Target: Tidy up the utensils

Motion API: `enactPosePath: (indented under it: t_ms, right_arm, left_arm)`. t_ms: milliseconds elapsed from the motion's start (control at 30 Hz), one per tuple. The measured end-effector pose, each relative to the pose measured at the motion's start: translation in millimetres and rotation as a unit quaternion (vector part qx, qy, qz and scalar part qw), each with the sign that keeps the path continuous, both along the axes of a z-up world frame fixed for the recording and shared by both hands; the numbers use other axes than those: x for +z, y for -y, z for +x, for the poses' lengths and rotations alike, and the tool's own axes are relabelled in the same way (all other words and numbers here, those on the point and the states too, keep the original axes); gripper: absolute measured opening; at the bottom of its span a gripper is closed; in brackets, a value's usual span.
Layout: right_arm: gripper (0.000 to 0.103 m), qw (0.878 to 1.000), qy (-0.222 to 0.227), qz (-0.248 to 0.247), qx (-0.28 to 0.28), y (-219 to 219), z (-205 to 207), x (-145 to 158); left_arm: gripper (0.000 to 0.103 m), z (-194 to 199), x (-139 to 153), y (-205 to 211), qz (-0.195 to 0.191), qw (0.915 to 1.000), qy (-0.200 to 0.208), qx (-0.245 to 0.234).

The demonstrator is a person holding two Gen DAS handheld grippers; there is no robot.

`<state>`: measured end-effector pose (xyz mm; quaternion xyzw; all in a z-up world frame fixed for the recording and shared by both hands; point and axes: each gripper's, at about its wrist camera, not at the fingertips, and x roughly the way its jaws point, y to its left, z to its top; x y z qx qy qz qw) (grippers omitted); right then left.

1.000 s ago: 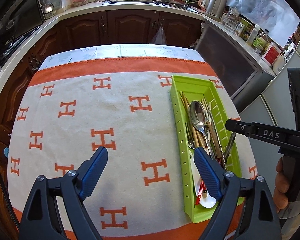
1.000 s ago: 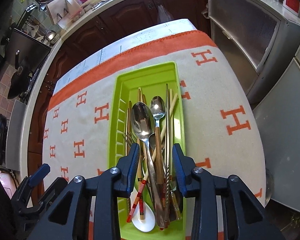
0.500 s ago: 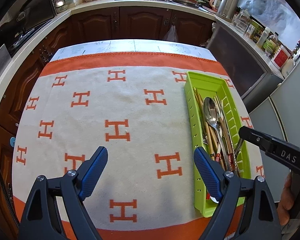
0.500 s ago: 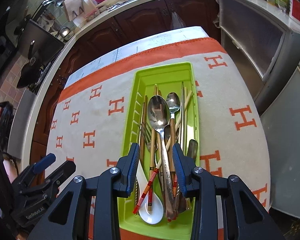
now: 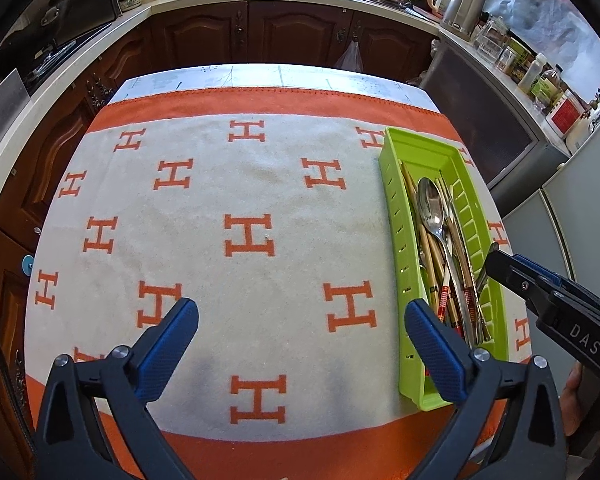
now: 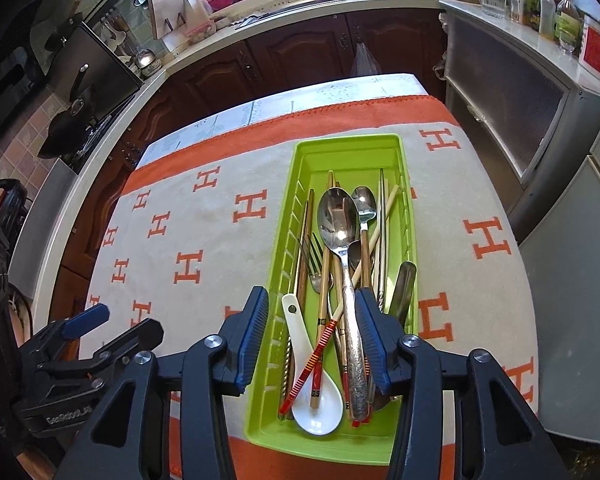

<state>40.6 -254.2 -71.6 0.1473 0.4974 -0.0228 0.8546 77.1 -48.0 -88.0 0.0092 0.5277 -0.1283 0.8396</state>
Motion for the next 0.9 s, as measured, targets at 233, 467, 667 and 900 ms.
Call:
enactPosePath:
  t_ms: [233,467,667,900]
  right_arm:
    - [0.047,1.0,-0.007,-0.004,-0.001,-9,-13,-8]
    - [0.048,1.0,-0.014,-0.004,0.004,-22,-28,-13]
    - [0.048,1.0,-0.003,-0.005,0.008,-34,-41,-1]
    - [0.051,0.999,0.032,-0.005,0.018,-51,-57,38]
  left_arm:
    - [0.102,-9,-3,-12,-0.007,0.9999,-0.009,0.008]
    - [0.102,-26,7,-28,0.002,0.9998,0.009,0.018]
    - [0.102,-42,29,-41,0.026,0.9987,0.041,0.016]
    - [0.102,-53,56,-53,0.029,0.9971,0.064,0.03]
